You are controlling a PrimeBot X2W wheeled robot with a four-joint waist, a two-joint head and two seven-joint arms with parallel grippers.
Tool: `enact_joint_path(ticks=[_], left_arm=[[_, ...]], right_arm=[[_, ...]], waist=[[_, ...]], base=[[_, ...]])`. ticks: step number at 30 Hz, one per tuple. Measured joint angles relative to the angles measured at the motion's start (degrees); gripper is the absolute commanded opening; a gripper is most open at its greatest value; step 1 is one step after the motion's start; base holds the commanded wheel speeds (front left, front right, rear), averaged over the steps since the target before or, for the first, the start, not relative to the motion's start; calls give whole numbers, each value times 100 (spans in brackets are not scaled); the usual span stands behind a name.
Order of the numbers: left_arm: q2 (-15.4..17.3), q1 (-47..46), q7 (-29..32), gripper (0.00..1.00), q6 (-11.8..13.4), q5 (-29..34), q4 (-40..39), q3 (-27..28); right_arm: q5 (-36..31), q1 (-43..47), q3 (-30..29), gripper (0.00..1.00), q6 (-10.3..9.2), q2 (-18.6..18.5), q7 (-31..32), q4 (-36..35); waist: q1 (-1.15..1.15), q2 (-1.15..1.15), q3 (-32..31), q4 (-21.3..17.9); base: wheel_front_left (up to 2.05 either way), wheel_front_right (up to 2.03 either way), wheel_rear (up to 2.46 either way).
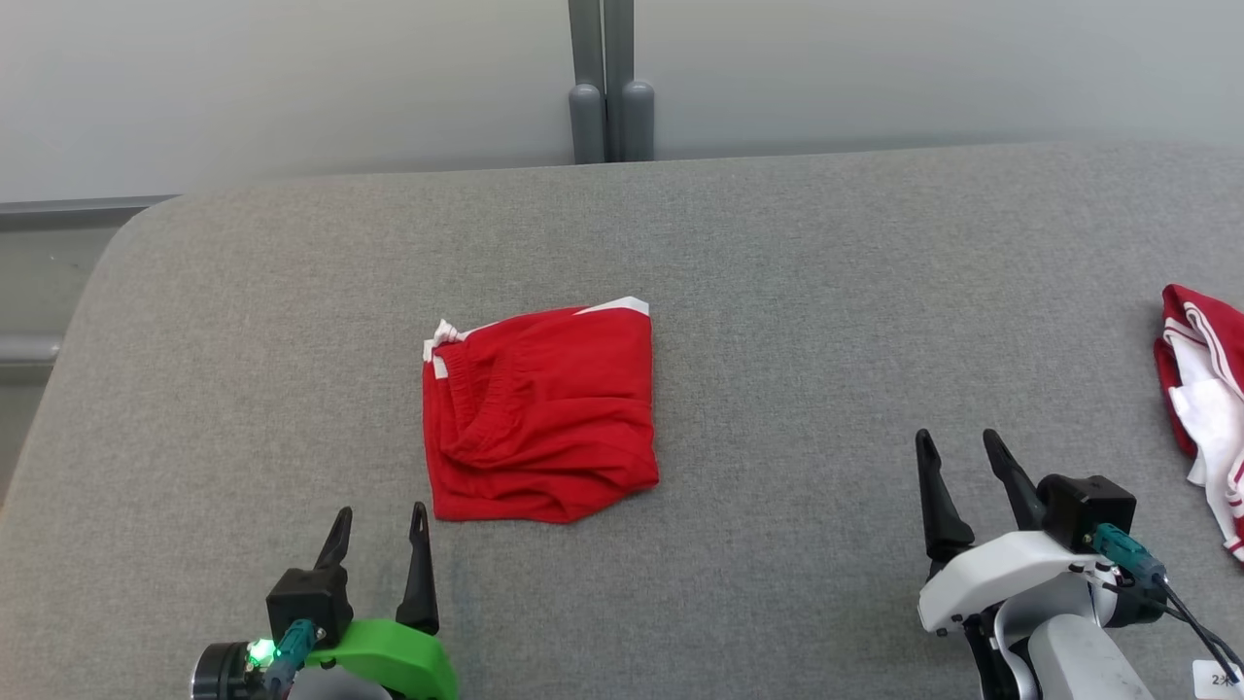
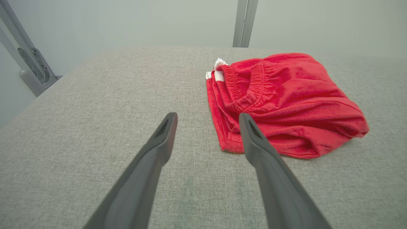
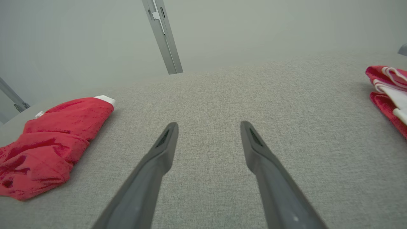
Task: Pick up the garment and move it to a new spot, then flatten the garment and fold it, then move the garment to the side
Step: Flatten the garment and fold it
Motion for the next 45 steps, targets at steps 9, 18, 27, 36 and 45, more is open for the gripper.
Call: enact_joint_path(ticks=[9,18,27,36,45], left_arm=[[0,13,0,100,16,34,-2,-45],[0,-62,0,100,44,-31,-53,-194],[1,-94,0,100,75,-202,-51,-394],[4,-116,0,100,136,-353,-93,-547],[2,-183,0,100,209,-549,-151,-722]], right_arm=[[15,-5,172,100,0,-4,0,-11],[-386,-767,1129,100,0,1,0,272],[-502,-1621,2079,100,0,2,0,1006],[-612,-2526,2661,100,0,4,0,1917],[-591,-3226,2855,100,0,5,144,2746]], waist=[[0,0,47,33],[0,0,194,361],[0,0,295,947],[0,0,449,1515],[0,0,721,1872]], base=[[0,0,0],[0,0,0],[0,0,0],[0,0,0],[0,0,0]])
